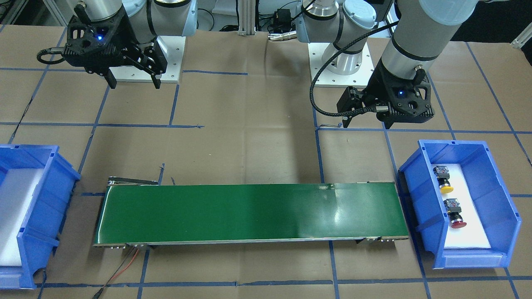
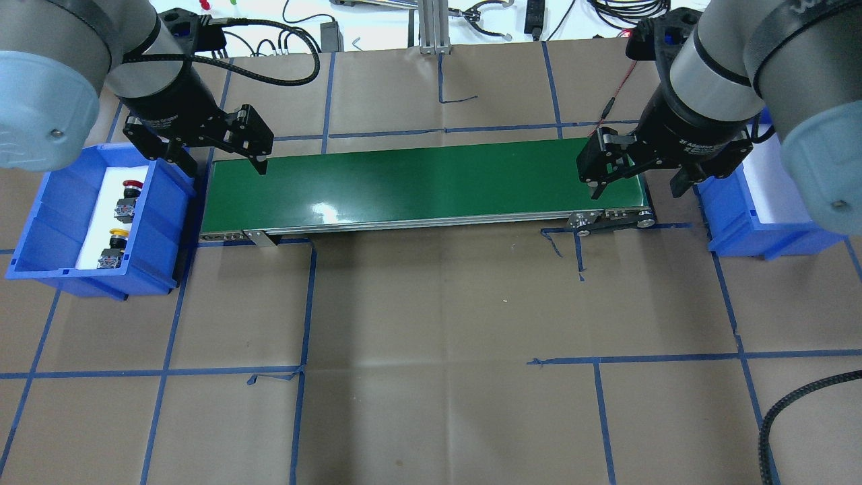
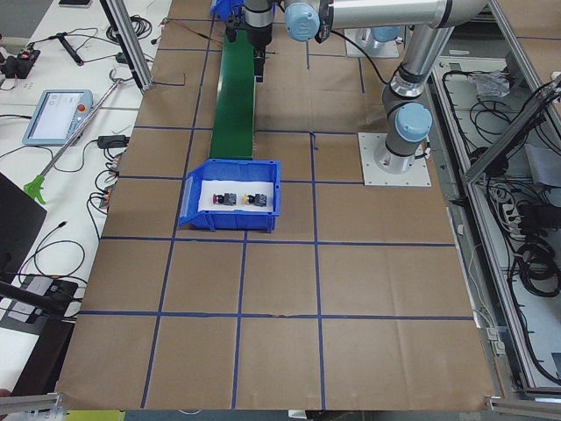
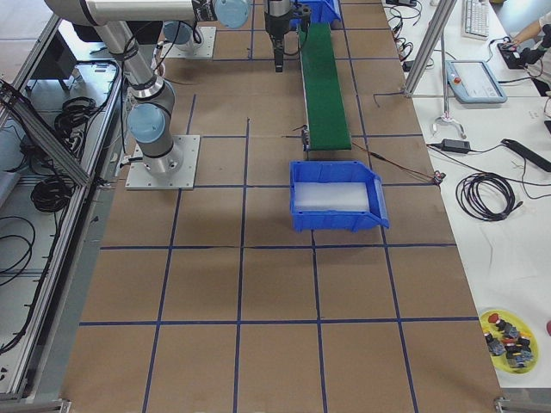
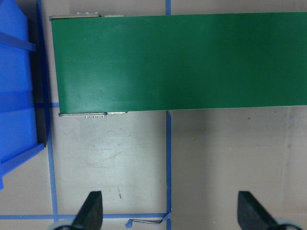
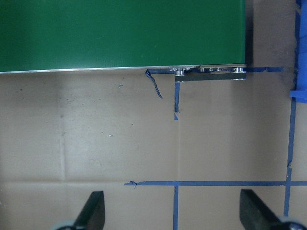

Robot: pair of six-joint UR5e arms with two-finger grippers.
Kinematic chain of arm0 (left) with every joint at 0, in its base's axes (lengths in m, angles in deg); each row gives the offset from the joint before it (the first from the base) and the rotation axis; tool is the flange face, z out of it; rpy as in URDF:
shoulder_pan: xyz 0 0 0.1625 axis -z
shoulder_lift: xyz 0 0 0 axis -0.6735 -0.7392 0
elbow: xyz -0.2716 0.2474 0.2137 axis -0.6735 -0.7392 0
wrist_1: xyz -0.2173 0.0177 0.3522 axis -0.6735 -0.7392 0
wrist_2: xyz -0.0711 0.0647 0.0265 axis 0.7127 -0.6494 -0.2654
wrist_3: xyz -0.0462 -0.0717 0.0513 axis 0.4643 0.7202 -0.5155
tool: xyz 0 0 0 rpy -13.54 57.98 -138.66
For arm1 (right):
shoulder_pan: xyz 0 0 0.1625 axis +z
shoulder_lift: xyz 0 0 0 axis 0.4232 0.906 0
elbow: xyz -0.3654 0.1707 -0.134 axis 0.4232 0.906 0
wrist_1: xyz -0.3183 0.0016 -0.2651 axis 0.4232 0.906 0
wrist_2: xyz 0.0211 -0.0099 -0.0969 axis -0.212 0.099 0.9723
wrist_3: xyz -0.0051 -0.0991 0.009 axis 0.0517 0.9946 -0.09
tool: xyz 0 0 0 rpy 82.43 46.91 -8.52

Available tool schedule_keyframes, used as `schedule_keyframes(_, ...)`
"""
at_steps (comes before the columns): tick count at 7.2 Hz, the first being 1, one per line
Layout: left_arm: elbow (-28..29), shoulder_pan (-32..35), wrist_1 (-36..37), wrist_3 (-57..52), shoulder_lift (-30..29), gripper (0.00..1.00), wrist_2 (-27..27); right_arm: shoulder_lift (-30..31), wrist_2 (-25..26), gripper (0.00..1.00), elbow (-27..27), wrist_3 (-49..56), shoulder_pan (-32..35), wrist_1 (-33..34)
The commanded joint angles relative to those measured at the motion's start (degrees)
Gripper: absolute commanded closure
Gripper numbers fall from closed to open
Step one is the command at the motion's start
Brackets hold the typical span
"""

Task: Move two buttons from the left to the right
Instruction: 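Move the left gripper over the blue bin holding the buttons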

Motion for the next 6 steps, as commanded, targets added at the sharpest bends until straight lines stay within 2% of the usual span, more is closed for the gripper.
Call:
schedule_keyframes(1, 0.1, -0.9, 0.1, -5.5, 0.1, 0.0, -0.1, 0.0, 0.0, 0.0, 0.0, 0.0, 0.0, 0.0)
schedule_keyframes(2, 0.2, -3.4, 0.1, -7.2, -0.1, 0.0, 0.0, 0.0, 0.0, 0.0, 0.0, 0.0, 0.0, 0.0)
schedule_keyframes(4, 0.6, -12.7, 0.1, -10.5, -0.3, 0.0, 0.2, 0.0, 0.0, 0.0, 0.0, 0.0, 0.1, 0.0)
schedule_keyframes(6, 0.2, -19.1, 0.1, -19.0, -0.2, 0.0, 0.0, 0.0, 0.0, 0.0, 0.0, -0.1, 0.1, -0.1)
